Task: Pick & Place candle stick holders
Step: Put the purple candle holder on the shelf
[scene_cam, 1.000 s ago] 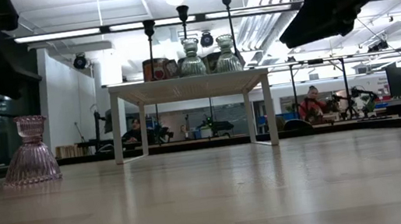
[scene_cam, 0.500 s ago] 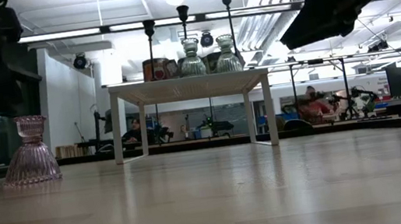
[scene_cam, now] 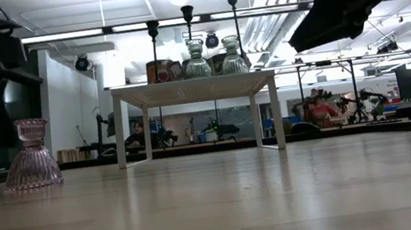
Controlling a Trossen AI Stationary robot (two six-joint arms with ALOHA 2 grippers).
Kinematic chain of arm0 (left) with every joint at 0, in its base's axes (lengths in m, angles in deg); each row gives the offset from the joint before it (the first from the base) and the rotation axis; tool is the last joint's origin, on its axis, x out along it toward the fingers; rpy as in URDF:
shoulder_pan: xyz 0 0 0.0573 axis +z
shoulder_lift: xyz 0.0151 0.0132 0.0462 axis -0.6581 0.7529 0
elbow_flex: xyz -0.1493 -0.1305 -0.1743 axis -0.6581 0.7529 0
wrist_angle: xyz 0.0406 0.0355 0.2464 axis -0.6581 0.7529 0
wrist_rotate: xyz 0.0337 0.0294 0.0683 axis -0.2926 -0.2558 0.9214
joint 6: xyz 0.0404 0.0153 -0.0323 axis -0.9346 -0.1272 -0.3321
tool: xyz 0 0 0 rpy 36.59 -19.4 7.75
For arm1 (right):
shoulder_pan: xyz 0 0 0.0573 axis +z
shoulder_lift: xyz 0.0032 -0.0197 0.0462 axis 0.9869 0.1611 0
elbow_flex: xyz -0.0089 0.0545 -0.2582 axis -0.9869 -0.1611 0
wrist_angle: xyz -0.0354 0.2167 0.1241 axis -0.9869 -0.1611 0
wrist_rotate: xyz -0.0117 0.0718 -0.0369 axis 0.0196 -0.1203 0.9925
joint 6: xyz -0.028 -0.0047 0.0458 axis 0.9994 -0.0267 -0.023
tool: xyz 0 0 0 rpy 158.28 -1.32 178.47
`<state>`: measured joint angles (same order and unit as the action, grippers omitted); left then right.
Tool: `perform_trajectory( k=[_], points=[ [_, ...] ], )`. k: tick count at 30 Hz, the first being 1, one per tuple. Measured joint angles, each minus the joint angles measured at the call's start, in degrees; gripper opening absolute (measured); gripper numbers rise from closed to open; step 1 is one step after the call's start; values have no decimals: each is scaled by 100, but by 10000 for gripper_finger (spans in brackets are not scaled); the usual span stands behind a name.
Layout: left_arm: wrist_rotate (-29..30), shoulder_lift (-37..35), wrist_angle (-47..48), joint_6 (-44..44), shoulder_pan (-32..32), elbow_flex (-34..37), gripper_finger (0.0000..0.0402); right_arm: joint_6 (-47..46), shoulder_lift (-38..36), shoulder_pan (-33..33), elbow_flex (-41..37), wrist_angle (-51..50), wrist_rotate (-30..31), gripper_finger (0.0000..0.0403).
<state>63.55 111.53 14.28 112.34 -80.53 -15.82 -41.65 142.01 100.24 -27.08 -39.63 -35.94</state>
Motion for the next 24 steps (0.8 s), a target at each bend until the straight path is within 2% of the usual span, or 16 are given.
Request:
perform_trajectory(
  k=[3, 7, 12, 24],
  points=[
    [63, 300, -11, 169, 0, 0, 379, 0, 0, 0, 0, 0, -4, 178],
    [595, 625, -59, 626, -2, 0, 378, 0, 0, 0, 0, 0, -2, 178],
    [1083, 872, -425, 693, 0, -2, 378, 2, 0, -1, 0, 0, -130, 178],
    [1465, 1459, -438, 1870, 0, -4, 378, 2, 0, 0, 2, -13, -178, 178]
  ],
)
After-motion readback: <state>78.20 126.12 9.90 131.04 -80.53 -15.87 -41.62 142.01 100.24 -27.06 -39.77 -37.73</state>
